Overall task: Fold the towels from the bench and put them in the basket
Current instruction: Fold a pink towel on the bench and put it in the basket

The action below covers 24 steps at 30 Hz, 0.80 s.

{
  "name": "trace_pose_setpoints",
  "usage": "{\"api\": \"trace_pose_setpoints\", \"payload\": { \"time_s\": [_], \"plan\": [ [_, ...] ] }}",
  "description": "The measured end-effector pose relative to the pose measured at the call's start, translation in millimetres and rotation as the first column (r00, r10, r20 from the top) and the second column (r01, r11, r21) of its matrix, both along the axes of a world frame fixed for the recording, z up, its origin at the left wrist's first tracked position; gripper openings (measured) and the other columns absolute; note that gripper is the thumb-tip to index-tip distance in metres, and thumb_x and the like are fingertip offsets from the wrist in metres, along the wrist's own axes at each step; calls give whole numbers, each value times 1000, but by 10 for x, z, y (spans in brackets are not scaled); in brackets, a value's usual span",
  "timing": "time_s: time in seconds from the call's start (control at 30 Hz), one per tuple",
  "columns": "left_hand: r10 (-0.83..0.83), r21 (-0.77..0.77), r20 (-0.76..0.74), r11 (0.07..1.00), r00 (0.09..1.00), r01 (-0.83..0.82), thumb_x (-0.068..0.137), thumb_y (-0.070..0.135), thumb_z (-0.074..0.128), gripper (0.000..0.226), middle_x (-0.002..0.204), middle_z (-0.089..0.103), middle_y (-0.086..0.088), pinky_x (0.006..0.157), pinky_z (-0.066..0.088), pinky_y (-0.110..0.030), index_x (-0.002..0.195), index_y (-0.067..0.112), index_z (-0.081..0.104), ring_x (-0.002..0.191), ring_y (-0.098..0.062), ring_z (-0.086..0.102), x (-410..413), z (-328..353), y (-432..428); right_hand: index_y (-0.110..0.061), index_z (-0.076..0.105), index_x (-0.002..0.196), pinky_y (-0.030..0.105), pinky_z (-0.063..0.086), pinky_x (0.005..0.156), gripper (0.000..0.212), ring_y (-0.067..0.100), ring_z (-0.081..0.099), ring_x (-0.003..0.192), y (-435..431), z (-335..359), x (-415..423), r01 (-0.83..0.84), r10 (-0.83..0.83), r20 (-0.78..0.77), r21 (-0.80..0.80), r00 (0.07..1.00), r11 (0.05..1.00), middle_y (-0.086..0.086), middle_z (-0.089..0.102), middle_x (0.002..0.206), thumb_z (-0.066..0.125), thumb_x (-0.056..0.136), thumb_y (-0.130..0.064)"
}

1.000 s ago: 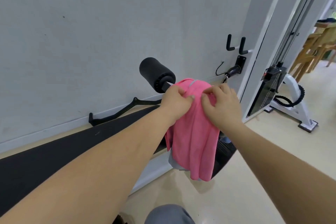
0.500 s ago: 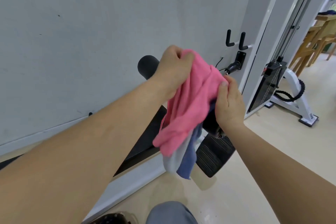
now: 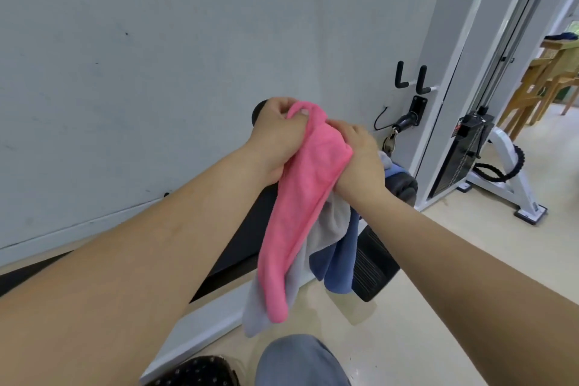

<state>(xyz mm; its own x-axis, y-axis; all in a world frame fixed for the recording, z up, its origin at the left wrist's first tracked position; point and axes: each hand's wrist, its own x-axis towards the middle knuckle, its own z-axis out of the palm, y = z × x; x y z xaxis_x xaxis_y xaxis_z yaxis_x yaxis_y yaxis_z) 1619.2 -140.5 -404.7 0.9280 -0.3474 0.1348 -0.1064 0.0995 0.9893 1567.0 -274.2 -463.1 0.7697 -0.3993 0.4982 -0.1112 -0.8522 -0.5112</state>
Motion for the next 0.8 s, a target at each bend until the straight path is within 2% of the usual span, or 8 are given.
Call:
{"api": "trace_pose_setpoints", "payload": {
  "time_s": [0.17, 0.23, 0.3, 0.37, 0.43, 0.57, 0.73, 0.8],
  "plan": [
    [-21, 74, 63, 997, 998, 16, 99, 27, 68, 26, 109, 73, 0, 69, 56, -20, 122, 18, 63, 93, -11, 71, -16, -108, -113, -20, 59, 111, 42, 47, 80, 19, 25, 54, 103, -235, 112, -129, 196, -216, 136, 143, 967, 970, 2, 54, 110, 59, 98, -34],
    [2, 89, 89, 996, 996, -10, 100, 29, 66, 24, 109, 73, 0, 76, 57, -23, 120, 17, 63, 97, -12, 71, -13, -138, -211, -20, 52, 85, 37, 41, 67, 21, 21, 51, 74, -249, 170, -141, 174, -204, 55, 344, 977, 923, -4, 55, 83, 59, 97, -37],
    [1, 61, 74, 998, 997, -5, 101, 31, 63, 23, 108, 72, 2, 82, 57, -25, 120, 17, 63, 98, -12, 70, -21, -97, -342, -20, 53, 67, 37, 41, 69, 36, 23, 48, 65, -254, 258, -97, 90, -151, 34, 672, 988, 735, -2, 52, 63, 55, 94, -44],
    [-16, 47, 79, 999, 997, 12, 101, 37, 62, 25, 106, 72, 2, 85, 57, -28, 117, 18, 65, 95, -11, 68, -19, -37, -460, -22, 65, 77, 36, 48, 85, 42, 25, 60, 83, -212, 338, -71, 7, -103, 58, 842, 993, 539, 3, 64, 76, 48, 92, -57],
    [-76, 41, 73, 996, 994, 74, 98, 45, 65, 30, 109, 75, 1, 88, 58, -29, 115, 20, 67, 96, -9, 72, -34, -5, -523, -28, 65, 95, 41, 54, 97, 39, 22, 67, 105, -179, 373, -18, -102, -1, 118, 869, 993, 484, 2, 72, 101, 46, 95, -62],
    [-116, 27, 17, 993, 993, 116, 95, 45, 71, 37, 110, 78, 3, 91, 61, -35, 121, 18, 67, 98, -10, 76, 18, -92, -473, -29, 64, 98, 41, 58, 97, 26, 18, 74, 106, -199, 342, 21, -297, 159, 252, 854, 955, 428, -1, 78, 104, 54, 101, -52],
    [-100, 110, 48, 989, 994, 95, 89, 50, 76, 45, 109, 78, 4, 92, 61, -37, 121, 20, 69, 100, -13, 76, 73, -207, -383, -27, 66, 123, 45, 61, 87, 50, 17, 70, 111, -567, 63, 345, -241, 123, 216, 938, 969, 250, 1, 72, 129, 57, 88, -62],
    [-104, 143, 63, 985, 993, 95, 95, 45, 71, 36, 107, 79, 1, 93, 61, -39, 118, 17, 72, 99, -16, 76, 102, -252, -371, -28, 67, 123, 44, 60, 85, 50, 20, 71, 111, -542, 104, 321, -175, 136, 144, 952, 980, 252, 4, 72, 128, 64, 85, -59]
  ]
}}
